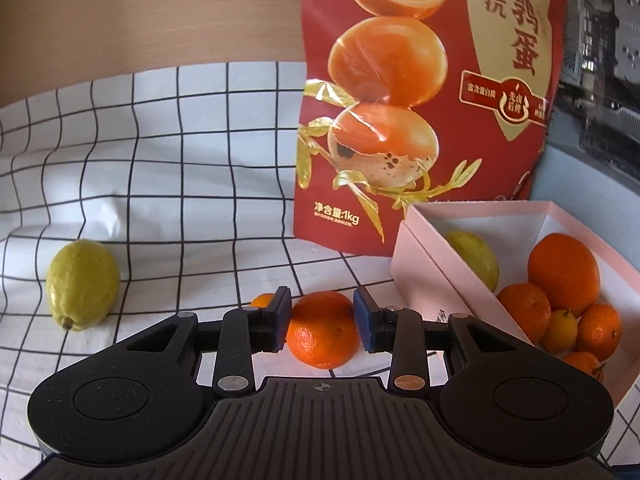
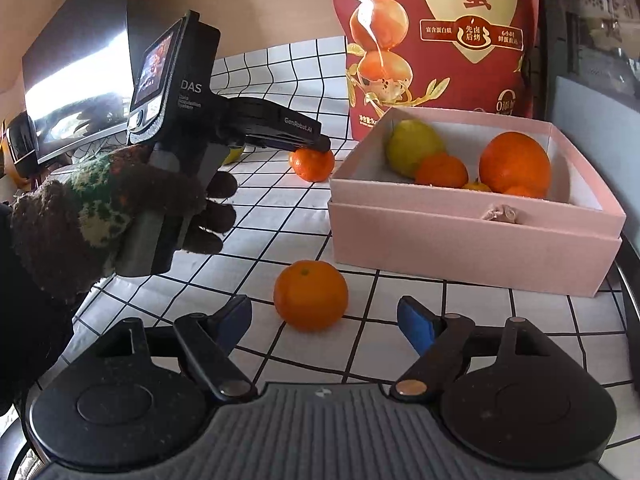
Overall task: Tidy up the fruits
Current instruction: 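Grasp a mandarin with the left tool while the right tool releases its mandarin, then lift the mandarin with the left tool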
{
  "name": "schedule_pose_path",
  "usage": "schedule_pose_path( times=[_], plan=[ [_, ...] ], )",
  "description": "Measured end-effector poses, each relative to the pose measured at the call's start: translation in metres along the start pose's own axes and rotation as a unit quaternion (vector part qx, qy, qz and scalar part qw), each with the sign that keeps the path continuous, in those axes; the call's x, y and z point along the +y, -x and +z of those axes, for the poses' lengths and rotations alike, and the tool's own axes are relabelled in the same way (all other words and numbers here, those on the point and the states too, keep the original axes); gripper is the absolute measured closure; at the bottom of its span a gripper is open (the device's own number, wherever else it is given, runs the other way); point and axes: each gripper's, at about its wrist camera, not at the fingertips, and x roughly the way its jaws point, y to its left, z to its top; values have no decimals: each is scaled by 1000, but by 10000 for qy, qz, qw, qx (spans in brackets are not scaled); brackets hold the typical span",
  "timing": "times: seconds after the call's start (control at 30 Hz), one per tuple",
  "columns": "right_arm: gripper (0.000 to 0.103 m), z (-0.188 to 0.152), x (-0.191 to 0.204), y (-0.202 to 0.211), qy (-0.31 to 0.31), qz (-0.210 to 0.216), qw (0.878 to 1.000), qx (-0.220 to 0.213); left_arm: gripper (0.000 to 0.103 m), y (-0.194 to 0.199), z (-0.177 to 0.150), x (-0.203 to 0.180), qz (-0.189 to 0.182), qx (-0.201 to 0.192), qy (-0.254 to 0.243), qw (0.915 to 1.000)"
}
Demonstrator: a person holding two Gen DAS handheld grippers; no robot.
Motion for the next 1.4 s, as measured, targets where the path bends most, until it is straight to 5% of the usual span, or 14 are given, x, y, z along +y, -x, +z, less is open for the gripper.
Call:
schedule_pose_path(
  times=[0.13,0.47,0.77,1.03,1.4],
  plan=[
    [22,0,-1,-3,-13,-39,10000,71,49,0,0,-6,-8,176,-180,9997],
    [22,-1,-1,0,-35,-124,9999,-79,49,-9,-7,-7,601,320,-447,9967],
    [22,-2,-2,1,-66,-107,9999,-106,53,-4,-7,-2,539,310,-352,9974],
    [22,-2,-7,-1,-229,-102,9997,-74,54,30,-18,12,-7,377,59,9993],
    [20,-4,-9,-4,-310,-122,9994,-46,54,131,-70,14,-800,250,915,9923]
  ],
)
